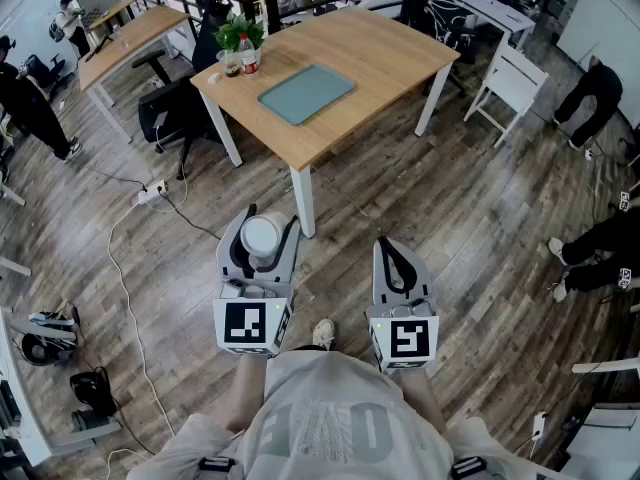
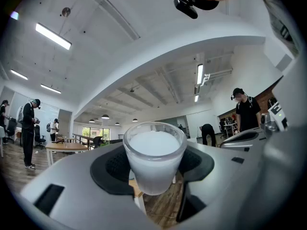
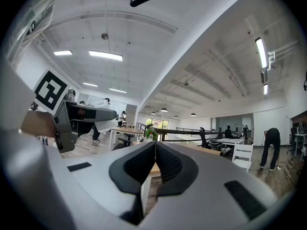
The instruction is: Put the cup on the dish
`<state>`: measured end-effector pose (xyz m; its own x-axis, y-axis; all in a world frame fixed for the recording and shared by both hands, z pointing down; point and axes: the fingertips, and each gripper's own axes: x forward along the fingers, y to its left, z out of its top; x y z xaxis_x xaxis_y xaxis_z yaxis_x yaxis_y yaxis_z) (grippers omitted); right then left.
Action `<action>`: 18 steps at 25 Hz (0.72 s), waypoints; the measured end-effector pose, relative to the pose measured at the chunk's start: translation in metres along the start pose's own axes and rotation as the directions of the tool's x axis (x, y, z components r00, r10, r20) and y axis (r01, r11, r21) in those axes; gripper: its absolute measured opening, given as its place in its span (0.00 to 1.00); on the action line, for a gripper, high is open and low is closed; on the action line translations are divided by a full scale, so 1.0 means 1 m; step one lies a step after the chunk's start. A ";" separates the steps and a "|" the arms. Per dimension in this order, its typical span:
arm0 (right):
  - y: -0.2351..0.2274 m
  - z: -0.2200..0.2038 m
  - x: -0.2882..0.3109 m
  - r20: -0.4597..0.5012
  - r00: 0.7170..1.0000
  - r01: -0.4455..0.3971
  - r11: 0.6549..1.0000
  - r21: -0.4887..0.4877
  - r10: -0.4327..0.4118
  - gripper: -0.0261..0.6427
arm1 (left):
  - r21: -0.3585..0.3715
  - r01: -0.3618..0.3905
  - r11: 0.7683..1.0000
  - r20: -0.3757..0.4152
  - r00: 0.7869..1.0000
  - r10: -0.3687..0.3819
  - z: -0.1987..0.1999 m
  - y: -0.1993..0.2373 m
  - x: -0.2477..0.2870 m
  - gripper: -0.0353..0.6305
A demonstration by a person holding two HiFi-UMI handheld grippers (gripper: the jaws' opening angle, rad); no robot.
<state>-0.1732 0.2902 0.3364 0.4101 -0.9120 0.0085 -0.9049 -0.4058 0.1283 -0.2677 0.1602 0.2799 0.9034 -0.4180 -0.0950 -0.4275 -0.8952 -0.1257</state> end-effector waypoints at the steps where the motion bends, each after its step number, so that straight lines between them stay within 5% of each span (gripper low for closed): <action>1: 0.000 0.000 0.003 0.000 1.000 0.000 1.000 -0.001 0.000 0.07 | -0.002 -0.002 1.000 -0.002 1.000 0.002 -0.001 0.002 0.001 0.44; 18: -0.023 -0.004 0.043 -0.022 0.996 0.086 0.996 0.019 -0.086 0.07 | -0.057 -0.030 0.998 0.006 1.000 0.030 -0.028 0.061 0.046 0.44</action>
<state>-0.1349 0.2605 0.3375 0.4884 -0.8724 0.0194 -0.8683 -0.4837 0.1101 -0.2517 0.0826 0.2953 0.8899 -0.4439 -0.1050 -0.4516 -0.8897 -0.0665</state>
